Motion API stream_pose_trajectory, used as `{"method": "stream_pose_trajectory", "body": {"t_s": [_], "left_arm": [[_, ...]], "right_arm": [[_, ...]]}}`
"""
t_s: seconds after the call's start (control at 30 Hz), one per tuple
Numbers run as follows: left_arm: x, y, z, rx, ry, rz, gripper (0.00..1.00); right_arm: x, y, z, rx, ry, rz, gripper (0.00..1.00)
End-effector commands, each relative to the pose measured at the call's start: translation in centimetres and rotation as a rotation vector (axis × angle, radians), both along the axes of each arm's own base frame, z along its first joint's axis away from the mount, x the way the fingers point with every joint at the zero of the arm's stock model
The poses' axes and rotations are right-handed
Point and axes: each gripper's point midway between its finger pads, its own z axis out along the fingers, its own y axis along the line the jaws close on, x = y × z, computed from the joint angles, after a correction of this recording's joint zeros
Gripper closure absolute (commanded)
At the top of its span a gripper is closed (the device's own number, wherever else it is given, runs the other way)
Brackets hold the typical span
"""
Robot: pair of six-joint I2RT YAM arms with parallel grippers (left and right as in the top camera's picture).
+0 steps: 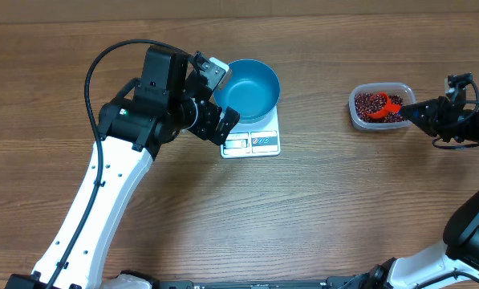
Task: Scoop item into bowl and weigh 150g on scale
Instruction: 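Drag the scoop through the beans and lift it out full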
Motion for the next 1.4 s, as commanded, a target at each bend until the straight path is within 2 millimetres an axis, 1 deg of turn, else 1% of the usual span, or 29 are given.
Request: {"method": "stream_pose_trajectory", "body": {"t_s": [0.0,0.17,0.37,0.53,0.83,1.03,1.13,1.23,1.27,1.37], "left_arm": [[-0.3,-0.3,1.5,-0.015,-0.042,-0.027,0.0],[-0.3,-0.3,1.5,-0.015,-0.042,-0.027,0.0],[-0.3,-0.3,1.5,-0.015,-0.042,-0.027,0.0],[-0.3,-0.3,1.5,-0.015,-0.042,-0.027,0.0],[-0.3,-0.3,1.5,-0.015,-0.042,-0.027,0.0],[-0.3,-0.3,1.5,-0.015,-0.042,-0.027,0.0],[-0.3,-0.3,1.5,-0.015,-0.042,-0.027,0.0],[-0.3,-0.3,1.5,-0.015,-0.042,-0.027,0.0],[-0.3,-0.3,1.5,-0.015,-0.042,-0.027,0.0],[-0.3,-0.3,1.5,-0.015,-0.042,-0.027,0.0]], "right_arm": [[-0.1,-0.2,0.4,0.051,-0.04,0.004,0.96],[-0.4,-1.2,0.6,0.066,-0.048,-0.024,0.96],[-0.4,-1.6,2.2,0.131,-0.139,-0.016,0.96],[-0.6,-2.1,2.7,0.162,-0.155,-0.033,0.96],[-0.7,-1.2,4.6,0.267,-0.218,-0.013,0.96],[-0.6,-0.5,6.6,0.368,-0.288,0.005,0.96],[-0.6,0.0,6.9,0.39,-0.293,0.014,0.96],[-0.5,1.4,6.9,0.407,-0.27,0.043,0.96],[-0.3,2.5,7.0,0.413,-0.263,0.069,0.96],[-0.1,4.5,7.0,0.419,-0.253,0.121,0.96]]}}
